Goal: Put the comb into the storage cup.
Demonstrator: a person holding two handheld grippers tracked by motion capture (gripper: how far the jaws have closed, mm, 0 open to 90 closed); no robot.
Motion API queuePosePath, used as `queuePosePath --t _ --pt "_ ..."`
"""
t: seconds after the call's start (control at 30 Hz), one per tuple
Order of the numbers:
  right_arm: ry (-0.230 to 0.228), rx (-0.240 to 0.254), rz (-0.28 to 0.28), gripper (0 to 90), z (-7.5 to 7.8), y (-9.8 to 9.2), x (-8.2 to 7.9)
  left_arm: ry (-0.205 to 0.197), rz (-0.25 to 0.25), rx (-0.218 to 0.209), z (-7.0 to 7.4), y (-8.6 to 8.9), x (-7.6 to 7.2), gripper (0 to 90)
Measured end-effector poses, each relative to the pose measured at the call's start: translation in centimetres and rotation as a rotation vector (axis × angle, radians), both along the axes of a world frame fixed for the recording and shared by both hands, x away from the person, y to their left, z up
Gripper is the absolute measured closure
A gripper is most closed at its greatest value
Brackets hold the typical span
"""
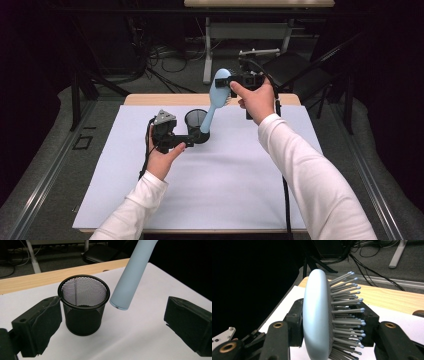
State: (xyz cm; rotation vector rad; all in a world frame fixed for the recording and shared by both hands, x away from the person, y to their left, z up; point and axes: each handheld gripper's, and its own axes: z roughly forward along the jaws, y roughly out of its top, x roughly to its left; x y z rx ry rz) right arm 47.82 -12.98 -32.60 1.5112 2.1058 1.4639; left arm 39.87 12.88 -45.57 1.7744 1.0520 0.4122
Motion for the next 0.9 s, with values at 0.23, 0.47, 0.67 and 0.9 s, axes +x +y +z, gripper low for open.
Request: queuePosePath --t 0.23,0.47,0.67,0.9 --pt "-0.030 -0.046 -0.003 48.8 0.4 0.8 0.2 0.044 0.030 -0.078 -0.1 1.1 0.4 0.4" --pt "-0.059 -0.081 0.008 48.8 0.5 1.8 0.3 0.052 0.031 -0.041 -0.3 2.1 0.4 0.4" --pt "-0.091 -0.093 0.022 48.7 0.6 2.8 0.4 0.063 0.011 -0.021 -0.7 2.4 0.4 0.4" --pt "-0.126 -0.140 0.032 48.8 0.4 3.6 0.6 0.058 0.010 0.008 -1.0 2.7 0.3 0.4"
